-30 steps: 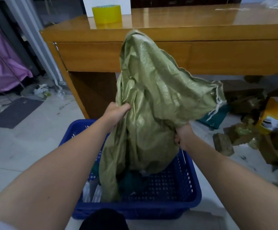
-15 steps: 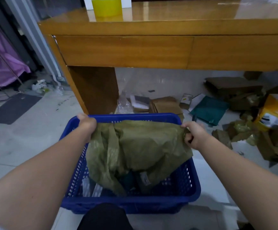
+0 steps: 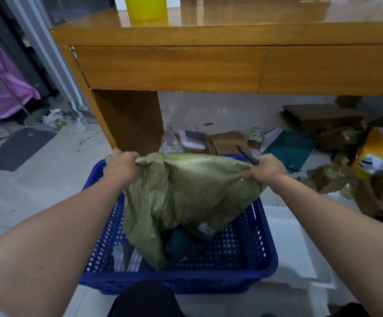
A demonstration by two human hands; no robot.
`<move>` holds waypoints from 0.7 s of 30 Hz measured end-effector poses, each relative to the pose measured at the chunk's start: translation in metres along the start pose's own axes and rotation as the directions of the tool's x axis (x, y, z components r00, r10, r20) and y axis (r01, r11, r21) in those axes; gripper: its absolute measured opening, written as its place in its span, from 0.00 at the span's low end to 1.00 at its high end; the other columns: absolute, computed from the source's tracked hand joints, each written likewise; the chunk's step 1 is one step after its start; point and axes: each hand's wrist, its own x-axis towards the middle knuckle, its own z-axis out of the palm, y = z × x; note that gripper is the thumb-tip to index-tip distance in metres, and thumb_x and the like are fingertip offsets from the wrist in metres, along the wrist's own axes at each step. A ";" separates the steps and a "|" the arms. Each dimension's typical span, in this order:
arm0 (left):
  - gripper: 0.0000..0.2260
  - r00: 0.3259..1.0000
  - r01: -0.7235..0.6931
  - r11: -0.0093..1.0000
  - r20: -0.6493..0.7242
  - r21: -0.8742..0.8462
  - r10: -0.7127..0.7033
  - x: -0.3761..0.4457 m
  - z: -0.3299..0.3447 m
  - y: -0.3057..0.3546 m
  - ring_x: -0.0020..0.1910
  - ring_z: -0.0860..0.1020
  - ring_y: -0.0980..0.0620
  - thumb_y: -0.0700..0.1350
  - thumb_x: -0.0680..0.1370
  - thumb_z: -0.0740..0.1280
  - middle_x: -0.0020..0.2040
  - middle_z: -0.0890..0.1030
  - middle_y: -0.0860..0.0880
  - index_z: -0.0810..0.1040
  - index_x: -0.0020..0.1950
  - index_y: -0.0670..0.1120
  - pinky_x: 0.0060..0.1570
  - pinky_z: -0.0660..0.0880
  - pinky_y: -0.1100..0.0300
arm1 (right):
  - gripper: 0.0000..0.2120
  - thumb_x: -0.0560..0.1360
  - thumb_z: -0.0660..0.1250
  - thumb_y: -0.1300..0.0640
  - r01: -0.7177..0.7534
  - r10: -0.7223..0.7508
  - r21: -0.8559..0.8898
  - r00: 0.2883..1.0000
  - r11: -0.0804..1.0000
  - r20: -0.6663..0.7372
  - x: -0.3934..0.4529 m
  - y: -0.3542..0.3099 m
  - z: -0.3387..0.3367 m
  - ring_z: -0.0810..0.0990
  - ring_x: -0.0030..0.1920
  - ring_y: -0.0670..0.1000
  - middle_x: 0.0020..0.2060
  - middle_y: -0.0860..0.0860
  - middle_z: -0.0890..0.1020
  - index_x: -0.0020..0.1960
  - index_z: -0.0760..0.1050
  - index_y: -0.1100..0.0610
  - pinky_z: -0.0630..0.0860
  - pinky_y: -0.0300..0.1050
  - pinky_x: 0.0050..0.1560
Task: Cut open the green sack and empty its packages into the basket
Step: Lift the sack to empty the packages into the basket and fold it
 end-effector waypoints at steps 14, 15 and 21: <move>0.08 0.989 -0.146 0.922 -0.037 -0.359 0.142 -0.005 -0.012 0.056 0.49 0.71 0.45 0.36 0.80 0.56 0.58 0.71 0.42 0.74 0.51 0.46 0.47 0.68 0.55 | 0.26 0.63 0.74 0.41 0.320 -0.316 -0.170 0.947 0.932 0.053 -0.003 -0.040 0.024 0.79 0.49 0.53 0.50 0.46 0.81 0.60 0.76 0.44 0.79 0.50 0.49; 0.08 0.987 -0.161 0.919 -0.043 -0.360 0.156 -0.006 -0.012 0.056 0.50 0.72 0.44 0.37 0.80 0.56 0.58 0.71 0.42 0.74 0.50 0.46 0.47 0.68 0.55 | 0.18 0.66 0.74 0.43 0.303 -0.301 -0.183 0.953 0.935 0.039 -0.004 -0.040 0.024 0.80 0.48 0.53 0.47 0.47 0.82 0.54 0.77 0.46 0.79 0.50 0.47; 0.08 0.953 -0.098 0.986 -0.297 -0.132 0.055 -0.012 -0.021 0.059 0.58 0.69 0.44 0.45 0.79 0.61 0.57 0.69 0.47 0.78 0.51 0.56 0.53 0.68 0.51 | 0.04 0.74 0.68 0.49 0.274 -0.293 -0.346 0.956 0.897 -0.003 -0.012 -0.053 0.013 0.79 0.45 0.56 0.46 0.52 0.82 0.44 0.76 0.48 0.70 0.44 0.38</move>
